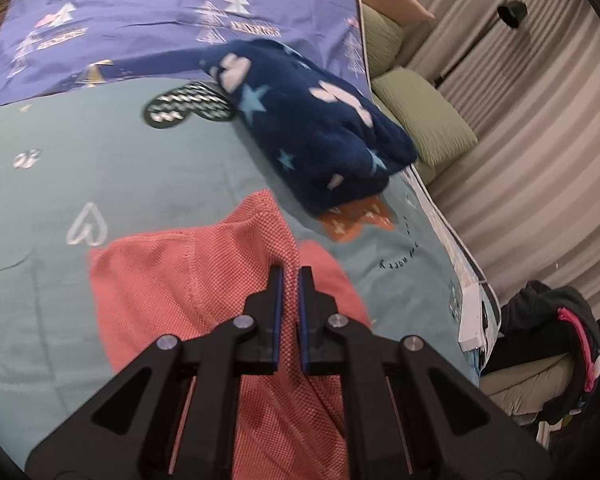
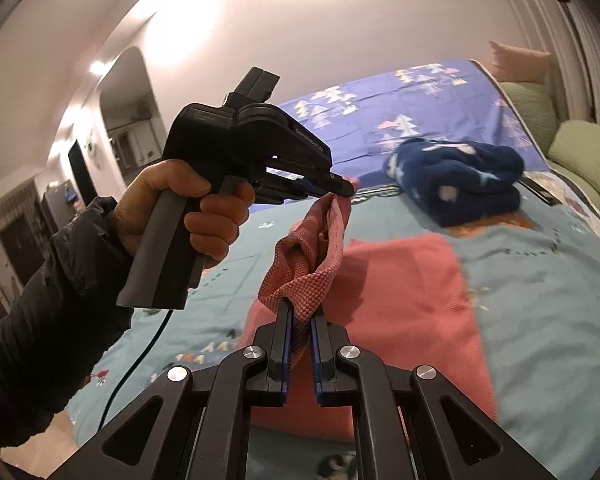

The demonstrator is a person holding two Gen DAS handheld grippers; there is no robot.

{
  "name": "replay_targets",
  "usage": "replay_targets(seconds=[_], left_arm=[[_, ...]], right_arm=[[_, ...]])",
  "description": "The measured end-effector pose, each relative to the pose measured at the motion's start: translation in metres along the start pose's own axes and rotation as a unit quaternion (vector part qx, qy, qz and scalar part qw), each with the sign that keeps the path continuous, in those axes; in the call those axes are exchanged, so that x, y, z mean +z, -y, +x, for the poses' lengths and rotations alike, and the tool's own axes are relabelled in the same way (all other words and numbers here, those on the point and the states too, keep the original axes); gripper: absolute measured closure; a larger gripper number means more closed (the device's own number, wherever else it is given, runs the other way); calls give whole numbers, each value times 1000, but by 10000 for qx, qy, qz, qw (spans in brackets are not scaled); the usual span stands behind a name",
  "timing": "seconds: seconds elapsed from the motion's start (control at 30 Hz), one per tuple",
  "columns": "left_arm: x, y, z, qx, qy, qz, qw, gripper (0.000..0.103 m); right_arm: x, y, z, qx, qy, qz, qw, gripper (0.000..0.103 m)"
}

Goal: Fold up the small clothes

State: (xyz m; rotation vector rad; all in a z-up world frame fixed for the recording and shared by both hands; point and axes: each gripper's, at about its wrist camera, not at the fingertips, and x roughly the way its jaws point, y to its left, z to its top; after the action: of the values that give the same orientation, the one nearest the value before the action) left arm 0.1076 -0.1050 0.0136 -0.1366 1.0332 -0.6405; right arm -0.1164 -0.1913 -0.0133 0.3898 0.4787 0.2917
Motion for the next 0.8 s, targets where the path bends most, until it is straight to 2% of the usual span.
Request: replay_targets(seconds=[0.4, 0.67, 0.8], left_arm=[[-11, 51, 61, 142, -566, 409, 9975, 95], [-15, 65, 79, 254, -705, 558, 9956, 95], [-16, 71, 81, 157, -689, 623, 9956, 95]], right_arm=[[-20, 55, -18, -235, -138, 759, 9967, 96], [-30, 67, -24, -289, -206, 944, 9949, 96], [-34, 75, -25, -380, -271, 1023, 9937, 96]])
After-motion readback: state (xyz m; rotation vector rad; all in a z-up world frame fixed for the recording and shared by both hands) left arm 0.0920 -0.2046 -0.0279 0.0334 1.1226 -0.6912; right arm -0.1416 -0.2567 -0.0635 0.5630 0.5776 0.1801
